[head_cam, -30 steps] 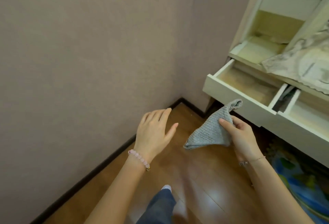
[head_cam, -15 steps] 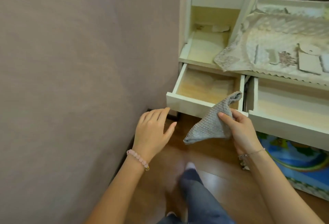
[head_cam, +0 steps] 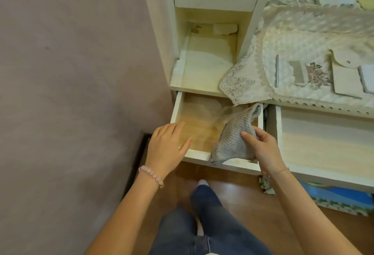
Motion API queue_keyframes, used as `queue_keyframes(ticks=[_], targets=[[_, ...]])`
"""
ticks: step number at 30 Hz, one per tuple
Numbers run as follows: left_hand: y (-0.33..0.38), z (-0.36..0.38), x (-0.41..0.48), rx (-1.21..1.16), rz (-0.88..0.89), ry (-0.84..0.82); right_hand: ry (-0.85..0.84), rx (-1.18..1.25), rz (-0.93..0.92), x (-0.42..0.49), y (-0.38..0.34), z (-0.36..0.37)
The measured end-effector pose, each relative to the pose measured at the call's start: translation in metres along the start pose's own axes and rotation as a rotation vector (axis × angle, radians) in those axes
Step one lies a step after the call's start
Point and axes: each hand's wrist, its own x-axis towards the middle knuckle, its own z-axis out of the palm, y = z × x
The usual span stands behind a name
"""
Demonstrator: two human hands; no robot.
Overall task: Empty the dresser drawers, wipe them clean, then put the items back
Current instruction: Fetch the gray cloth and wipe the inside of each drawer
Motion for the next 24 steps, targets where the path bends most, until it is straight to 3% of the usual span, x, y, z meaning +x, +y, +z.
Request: queue_keyframes(ticks=[13,19,24], targets=[[-0.046,0.029,0.056,-0.044,0.047,-0.175,0.302,-0.157,-0.017,0.060,0.011,0.012],[-0.064,0.039,0.066,-0.069,0.095,-0.215,0.215,-0.308,0.050,0.072,0.035,0.050],[-0.077,0.046,0.067,-0.091,0.110,-0.203,0.091,-0.139,0.175,0.092,0.051,0.087]])
